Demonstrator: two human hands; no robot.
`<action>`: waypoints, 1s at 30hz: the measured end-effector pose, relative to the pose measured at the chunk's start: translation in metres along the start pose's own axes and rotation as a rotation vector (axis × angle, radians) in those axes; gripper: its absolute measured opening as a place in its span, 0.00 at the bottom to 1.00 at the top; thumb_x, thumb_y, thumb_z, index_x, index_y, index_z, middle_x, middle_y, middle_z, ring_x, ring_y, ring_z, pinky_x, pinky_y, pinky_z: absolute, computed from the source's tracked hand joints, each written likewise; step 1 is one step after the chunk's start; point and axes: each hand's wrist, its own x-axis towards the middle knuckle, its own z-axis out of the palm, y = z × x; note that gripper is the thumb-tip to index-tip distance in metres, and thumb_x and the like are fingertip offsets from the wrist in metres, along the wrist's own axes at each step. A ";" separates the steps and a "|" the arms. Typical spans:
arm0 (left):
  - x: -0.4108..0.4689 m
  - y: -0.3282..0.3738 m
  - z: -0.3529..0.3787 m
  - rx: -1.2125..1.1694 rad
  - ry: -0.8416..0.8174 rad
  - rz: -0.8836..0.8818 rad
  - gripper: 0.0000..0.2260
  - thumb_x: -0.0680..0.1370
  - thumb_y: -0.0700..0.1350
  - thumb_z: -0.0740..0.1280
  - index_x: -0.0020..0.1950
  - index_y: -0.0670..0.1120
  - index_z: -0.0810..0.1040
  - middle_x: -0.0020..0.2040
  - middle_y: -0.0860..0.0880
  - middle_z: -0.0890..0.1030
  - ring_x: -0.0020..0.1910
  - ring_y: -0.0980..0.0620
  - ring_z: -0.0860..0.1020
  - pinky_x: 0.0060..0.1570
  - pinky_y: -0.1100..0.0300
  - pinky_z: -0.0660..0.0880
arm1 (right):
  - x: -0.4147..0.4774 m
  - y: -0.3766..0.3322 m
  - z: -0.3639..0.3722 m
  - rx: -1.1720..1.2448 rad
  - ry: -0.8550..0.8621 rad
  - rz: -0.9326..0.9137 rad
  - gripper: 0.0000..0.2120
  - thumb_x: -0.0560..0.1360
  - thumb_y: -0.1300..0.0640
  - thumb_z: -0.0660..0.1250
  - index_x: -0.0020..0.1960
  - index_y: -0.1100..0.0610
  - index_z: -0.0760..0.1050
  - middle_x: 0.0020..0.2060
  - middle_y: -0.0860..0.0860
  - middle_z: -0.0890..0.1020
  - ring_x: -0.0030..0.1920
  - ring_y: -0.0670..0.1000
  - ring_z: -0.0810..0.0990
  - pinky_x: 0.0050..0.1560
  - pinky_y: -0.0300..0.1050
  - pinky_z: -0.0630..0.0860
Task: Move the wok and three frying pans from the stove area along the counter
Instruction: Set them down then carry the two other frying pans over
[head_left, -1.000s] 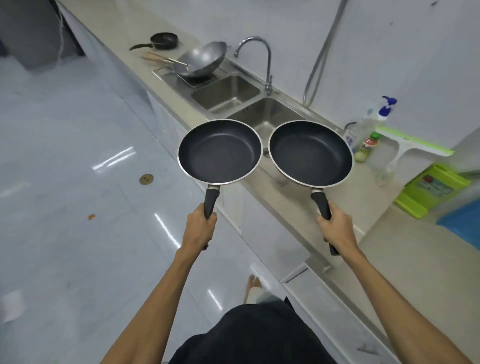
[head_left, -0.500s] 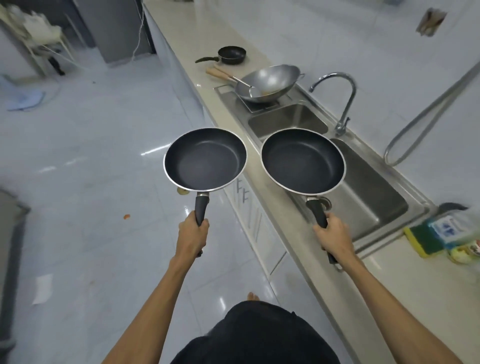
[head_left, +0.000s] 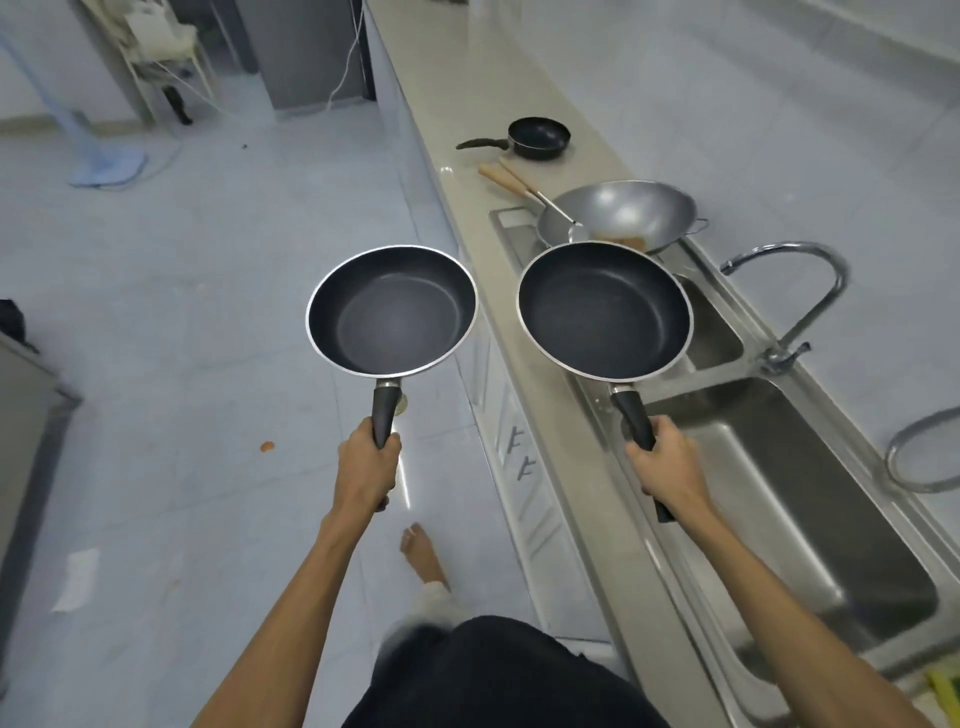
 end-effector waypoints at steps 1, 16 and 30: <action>0.017 0.002 -0.004 -0.002 0.005 -0.002 0.03 0.77 0.44 0.61 0.45 0.47 0.73 0.33 0.44 0.72 0.23 0.48 0.69 0.19 0.57 0.72 | 0.013 -0.011 0.006 -0.006 0.001 -0.007 0.11 0.72 0.55 0.67 0.53 0.55 0.74 0.39 0.55 0.82 0.37 0.59 0.83 0.38 0.59 0.83; 0.306 0.043 -0.106 0.065 -0.027 0.010 0.02 0.79 0.45 0.62 0.47 0.49 0.73 0.34 0.44 0.75 0.23 0.49 0.71 0.19 0.58 0.73 | 0.206 -0.228 0.141 0.000 0.033 0.011 0.09 0.70 0.56 0.67 0.50 0.53 0.73 0.34 0.50 0.80 0.24 0.49 0.80 0.17 0.36 0.71; 0.509 0.081 -0.139 0.054 0.016 0.009 0.03 0.79 0.43 0.62 0.45 0.46 0.73 0.33 0.45 0.73 0.23 0.50 0.71 0.18 0.61 0.71 | 0.374 -0.350 0.214 0.000 0.039 0.004 0.08 0.70 0.58 0.67 0.49 0.53 0.73 0.32 0.53 0.80 0.22 0.51 0.80 0.20 0.37 0.71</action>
